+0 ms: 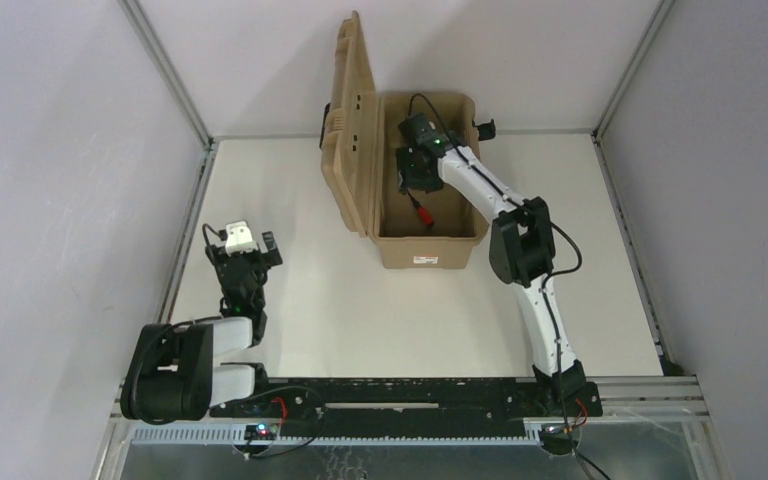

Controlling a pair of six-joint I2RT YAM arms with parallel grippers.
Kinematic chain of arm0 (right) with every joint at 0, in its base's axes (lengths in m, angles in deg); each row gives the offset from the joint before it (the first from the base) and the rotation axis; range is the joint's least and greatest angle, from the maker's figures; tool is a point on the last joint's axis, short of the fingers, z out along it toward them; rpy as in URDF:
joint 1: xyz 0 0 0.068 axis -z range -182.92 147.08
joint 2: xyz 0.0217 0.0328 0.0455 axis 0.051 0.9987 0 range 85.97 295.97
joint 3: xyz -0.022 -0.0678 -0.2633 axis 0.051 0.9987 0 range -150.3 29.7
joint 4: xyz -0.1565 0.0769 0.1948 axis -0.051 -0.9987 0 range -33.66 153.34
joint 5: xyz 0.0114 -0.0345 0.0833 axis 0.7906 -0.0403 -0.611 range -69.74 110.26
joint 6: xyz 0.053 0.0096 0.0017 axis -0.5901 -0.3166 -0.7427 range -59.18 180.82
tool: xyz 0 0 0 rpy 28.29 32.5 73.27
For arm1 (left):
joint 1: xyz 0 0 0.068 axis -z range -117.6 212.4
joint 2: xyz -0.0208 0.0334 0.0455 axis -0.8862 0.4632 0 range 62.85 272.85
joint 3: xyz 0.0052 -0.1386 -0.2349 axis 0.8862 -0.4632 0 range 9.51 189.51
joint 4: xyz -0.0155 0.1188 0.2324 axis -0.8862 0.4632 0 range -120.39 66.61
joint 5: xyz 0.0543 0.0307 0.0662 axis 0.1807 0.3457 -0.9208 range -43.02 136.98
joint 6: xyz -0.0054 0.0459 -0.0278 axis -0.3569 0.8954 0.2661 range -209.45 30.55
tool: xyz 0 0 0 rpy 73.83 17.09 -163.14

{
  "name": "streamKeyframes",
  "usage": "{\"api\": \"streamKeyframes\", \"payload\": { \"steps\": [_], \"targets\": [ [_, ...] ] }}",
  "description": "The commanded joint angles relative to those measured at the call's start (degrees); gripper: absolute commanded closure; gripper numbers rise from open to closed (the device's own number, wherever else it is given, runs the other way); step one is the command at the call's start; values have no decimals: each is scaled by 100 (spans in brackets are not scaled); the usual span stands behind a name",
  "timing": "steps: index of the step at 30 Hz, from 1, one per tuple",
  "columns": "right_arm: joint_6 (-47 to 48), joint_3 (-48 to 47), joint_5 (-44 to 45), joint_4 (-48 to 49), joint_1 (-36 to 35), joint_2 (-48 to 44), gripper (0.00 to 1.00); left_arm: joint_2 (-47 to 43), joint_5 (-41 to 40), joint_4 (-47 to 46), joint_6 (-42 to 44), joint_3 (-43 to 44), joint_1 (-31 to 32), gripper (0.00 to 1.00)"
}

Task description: Put the screwdriver in the bin

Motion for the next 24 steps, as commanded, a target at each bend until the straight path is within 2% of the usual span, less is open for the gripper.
{"api": "streamKeyframes", "payload": {
  "steps": [1, 6, 7, 14, 20, 24],
  "targets": [
    [238, -451, -60, -5, 7, -1215, 30, 13, -21, -341, -5, 272, -47, 0],
    [478, -107, -86, -35, 197, -2131, 2, 17, -16, -341, -5, 277, -47, 0],
    [528, 45, -106, -38, 280, -2324, 1, 17, -15, -341, -5, 273, -47, 0],
    [970, 1800, -782, 289, 1403, -3680, 0, 16, -15, -341, -5, 278, -47, 0],
    [1242, 3198, -1477, 847, 3154, -4487, 0, 17, -14, -341, -5, 272, -47, 0],
    [1431, 3847, -1515, 1216, 3930, -4755, 0, 13, -15, -341, -3, 271, -47, 0]
  ]
}}
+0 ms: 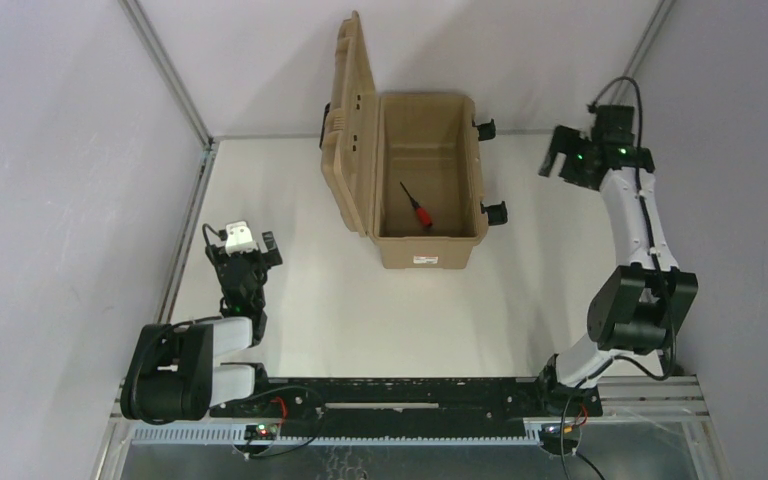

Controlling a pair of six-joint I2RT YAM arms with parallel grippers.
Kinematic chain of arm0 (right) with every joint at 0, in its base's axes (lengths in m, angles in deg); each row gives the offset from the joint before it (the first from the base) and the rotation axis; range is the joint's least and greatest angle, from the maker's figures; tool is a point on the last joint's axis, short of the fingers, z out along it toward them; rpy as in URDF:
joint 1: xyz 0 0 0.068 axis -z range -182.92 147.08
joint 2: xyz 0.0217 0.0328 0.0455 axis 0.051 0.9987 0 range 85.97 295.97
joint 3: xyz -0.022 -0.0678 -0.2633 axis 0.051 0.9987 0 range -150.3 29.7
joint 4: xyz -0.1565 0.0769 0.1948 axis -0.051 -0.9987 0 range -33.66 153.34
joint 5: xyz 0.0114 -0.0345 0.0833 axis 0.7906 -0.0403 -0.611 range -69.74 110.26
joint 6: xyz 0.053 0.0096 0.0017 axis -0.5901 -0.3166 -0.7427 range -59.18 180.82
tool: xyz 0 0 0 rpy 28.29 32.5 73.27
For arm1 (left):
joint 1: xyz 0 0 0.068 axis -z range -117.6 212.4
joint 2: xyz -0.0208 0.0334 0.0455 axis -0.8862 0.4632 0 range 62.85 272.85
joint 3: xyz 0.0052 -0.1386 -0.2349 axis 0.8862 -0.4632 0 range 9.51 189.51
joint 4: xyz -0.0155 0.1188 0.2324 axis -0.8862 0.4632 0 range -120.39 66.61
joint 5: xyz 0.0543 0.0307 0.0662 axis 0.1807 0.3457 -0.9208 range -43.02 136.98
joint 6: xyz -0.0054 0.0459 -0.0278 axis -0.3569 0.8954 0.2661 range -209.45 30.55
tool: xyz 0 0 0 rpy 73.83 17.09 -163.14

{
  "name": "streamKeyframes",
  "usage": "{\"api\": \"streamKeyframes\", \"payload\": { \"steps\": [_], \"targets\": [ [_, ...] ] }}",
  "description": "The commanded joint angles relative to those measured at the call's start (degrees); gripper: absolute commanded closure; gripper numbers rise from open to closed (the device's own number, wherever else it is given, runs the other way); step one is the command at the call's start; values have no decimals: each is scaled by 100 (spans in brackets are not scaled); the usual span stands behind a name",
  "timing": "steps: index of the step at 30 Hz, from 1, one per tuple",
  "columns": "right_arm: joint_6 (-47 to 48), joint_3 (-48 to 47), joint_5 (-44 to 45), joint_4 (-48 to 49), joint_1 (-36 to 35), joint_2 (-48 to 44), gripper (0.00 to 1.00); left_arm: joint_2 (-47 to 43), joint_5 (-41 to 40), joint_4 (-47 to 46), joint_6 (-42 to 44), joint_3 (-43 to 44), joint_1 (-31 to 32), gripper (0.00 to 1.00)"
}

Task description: Put the screwdriver in the bin

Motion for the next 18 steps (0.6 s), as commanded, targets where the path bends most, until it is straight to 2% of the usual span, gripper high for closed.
{"api": "streamKeyframes", "payload": {
  "steps": [1, 5, 18],
  "targets": [
    [332, 419, -300, 551, 651, -514, 0, 17, -21, -341, -5, 272, -47, 0],
    [423, 608, -87, 704, 866, -621, 0, 17, -17, -341, -5, 274, -47, 0],
    [598, 931, 230, 1050, 667, -863, 0, 10, -22, -341, -5, 272, -47, 0]
  ]
}}
